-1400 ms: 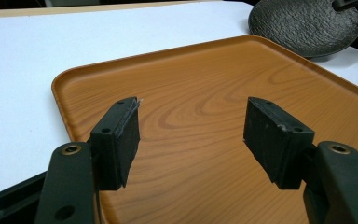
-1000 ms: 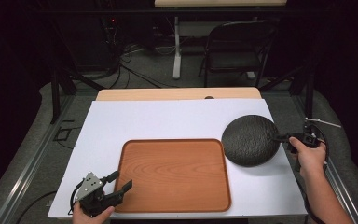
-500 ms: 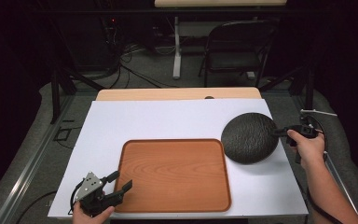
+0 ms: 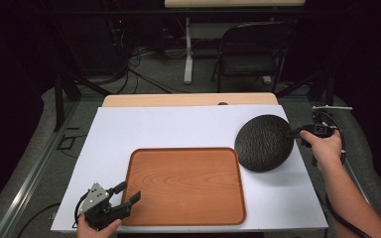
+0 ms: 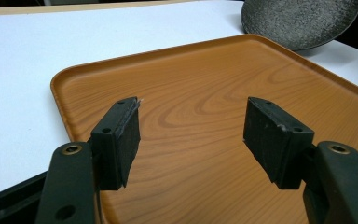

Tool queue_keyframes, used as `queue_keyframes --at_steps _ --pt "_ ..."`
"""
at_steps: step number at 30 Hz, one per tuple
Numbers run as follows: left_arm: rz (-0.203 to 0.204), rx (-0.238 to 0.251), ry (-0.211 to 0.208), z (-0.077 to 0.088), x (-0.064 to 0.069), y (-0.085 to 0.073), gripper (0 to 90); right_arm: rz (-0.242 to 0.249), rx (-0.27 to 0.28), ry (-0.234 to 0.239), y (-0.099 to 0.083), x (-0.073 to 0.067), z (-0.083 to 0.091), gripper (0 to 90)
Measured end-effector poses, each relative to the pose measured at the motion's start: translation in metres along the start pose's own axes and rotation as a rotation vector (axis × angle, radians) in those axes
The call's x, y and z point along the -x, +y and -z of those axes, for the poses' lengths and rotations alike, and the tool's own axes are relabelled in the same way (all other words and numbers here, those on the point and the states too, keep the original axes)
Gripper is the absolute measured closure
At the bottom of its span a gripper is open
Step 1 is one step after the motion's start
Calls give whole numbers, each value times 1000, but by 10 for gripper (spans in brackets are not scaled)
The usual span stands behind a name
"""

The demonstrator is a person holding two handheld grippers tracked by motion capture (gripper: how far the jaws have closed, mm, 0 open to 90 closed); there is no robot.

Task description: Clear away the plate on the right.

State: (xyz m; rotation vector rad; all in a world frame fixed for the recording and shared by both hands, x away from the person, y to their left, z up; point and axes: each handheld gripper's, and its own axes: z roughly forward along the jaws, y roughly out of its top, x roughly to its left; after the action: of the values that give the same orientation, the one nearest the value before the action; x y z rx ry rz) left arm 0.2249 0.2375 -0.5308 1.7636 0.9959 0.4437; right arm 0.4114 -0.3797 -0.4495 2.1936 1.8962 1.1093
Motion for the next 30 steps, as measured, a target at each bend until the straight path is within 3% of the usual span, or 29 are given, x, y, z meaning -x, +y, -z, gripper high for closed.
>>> queue_keyframes --at_steps 22,30 --pt "-1 -3 -1 0 0 0 362 145 -46 -109 24 -49 2 873" --pt "1 -2 -3 1 0 0 362 164 -42 -124 31 -59 13 874"
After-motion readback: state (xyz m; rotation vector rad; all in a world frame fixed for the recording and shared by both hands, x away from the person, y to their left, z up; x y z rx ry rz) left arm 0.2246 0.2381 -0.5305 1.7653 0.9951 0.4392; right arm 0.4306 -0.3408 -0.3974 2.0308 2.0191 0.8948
